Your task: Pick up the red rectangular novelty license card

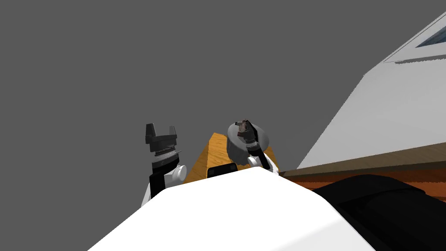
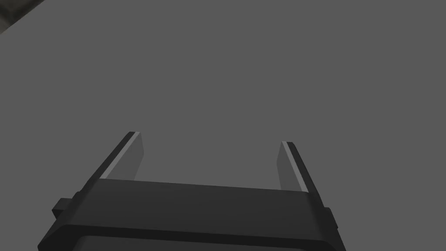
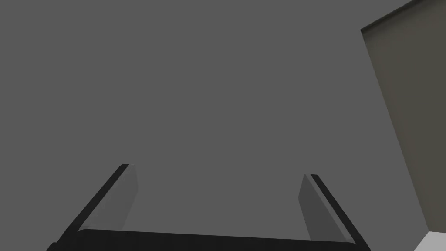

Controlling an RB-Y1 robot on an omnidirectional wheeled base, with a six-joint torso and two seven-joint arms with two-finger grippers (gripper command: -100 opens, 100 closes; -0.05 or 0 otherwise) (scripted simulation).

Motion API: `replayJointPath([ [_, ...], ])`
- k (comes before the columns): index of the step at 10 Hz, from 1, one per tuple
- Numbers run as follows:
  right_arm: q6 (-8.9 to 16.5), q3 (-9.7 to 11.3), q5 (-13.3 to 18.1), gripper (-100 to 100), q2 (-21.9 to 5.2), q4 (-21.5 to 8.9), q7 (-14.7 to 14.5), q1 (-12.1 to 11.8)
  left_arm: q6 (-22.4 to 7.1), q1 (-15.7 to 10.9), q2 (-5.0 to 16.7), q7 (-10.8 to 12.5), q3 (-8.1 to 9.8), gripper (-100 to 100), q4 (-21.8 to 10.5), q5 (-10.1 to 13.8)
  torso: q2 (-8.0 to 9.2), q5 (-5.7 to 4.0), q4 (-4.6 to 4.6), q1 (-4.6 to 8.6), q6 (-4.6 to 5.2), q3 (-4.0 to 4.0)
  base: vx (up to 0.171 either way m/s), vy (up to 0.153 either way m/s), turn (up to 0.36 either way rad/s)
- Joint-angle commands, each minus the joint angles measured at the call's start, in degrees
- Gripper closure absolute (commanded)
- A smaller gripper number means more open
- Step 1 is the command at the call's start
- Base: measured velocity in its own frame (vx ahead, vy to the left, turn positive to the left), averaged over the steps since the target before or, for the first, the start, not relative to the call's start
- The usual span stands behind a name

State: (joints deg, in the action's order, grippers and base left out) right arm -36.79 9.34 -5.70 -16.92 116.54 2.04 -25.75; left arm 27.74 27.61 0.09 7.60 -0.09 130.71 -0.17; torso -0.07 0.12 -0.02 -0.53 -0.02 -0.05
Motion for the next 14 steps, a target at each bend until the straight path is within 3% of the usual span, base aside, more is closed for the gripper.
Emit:
replayJointPath([
  [1, -1.0, 1.5, 0.0, -100, -2.9, -2.9, -0.3, 0.9, 0.0, 0.0, 0.0, 0.0, 0.0, 0, 0.0, 0.0, 0.0, 0.0, 0.0, 0.0, 0.0, 0.0, 0.038, 0.158, 0.313],
  [3, -1.7, 2.7, 0.2, -100, -5.7, -5.6, -0.6, 1.5, 0.0, 0.0, 0.0, 0.0, 0.01, 0, 0.0, 0.0, 0.03, 0.0, 0.01, 0.04, 0.04, 0.01, 0.034, 0.122, 0.152],
  [4, -1.7, 2.7, 0.2, -100, -5.7, -5.8, -0.6, 1.5, 0.0, 0.0, 0.0, 0.0, 0.0, 0, 0.0, 0.0, 0.02, 0.0, 0.01, 0.03, 0.0, 0.01, 0.031, 0.09, 0.098],
  [6, -3.1, 5.6, 1.0, -100, -10.0, -9.7, -1.1, 2.9, 0.0, 0.0, 0.0, 0.0, 0.01, 0, 0.0, 0.0, 0.06, -0.03, 0.01, 0.16, 0.01, 0.03, 0.04, 0.118, 0.244],
  [7, -3.1, 5.6, 1.0, -100, -10.3, -10.9, -1.1, 2.9, 0.0, 0.0, 0.0, 0.0, 0.0, 0, 0.0, 0.0, -0.01, 0.0, 0.0, 0.01, 0.0, 0.0, 0.05, 0.104, 0.132],
  [8, -3.8, 7.1, 1.5, -100, -12.6, -12.4, -1.3, 3.6, 0.0, 0.0, 0.0, 0.0, 0.01, 0, 0.0, 0.0, 0.02, -0.01, 0.0, 0.09, 0.05, 0.01, 0.066, 0.103, 0.215],
  [9, -3.8, 7.1, 1.5, -100, -12.6, -13.6, -1.3, 3.6, 0.0, 0.0, 0.0, 0.0, 0.01, 0, 0.0, 0.0, -0.04, -0.01, 0.0, 0.11, 0.01, -0.02, 0.057, 0.069, 0.104],
  [10, -4.4, 8.8, 2.1, -100, -15.0, -15.2, -1.6, 4.3, 0.0, 0.0, 0.0, 0.0, 0.01, 0, 0.0, 0.0, 0.0, -0.03, -0.01, 0.23, 0.06, -0.01, 0.049, 0.079, 0.222],
  [11, -4.4, 8.8, 2.1, -100, -15.0, -16.3, -1.6, 4.3, 0.0, 0.0, 0.0, 0.0, 0.01, 0, 0.0, 0.0, 0.01, -0.04, 0.0, 0.21, 0.02, 0.0, 0.034, 0.064, 0.114],
  [12, -5.1, 10.6, 2.8, -100, -17.5, -18.1, -1.8, 5.1, 0.0, 0.0, 0.0, 0.0, 0.01, 0, 0.0, 0.0, 0.08, -0.04, 0.01, 0.26, 0.07, 0.04, 0.041, 0.065, 0.235],
  [14, -5.1, 10.6, 2.8, -100, -17.5, -19.1, -1.8, 5.1, 0.0, 0.0, 0.0, 0.0, 0.02, 0, 0.0, 0.0, 0.09, -0.05, 0.02, 0.3, 0.07, 0.05, 0.031, 0.04, 0.037],
])
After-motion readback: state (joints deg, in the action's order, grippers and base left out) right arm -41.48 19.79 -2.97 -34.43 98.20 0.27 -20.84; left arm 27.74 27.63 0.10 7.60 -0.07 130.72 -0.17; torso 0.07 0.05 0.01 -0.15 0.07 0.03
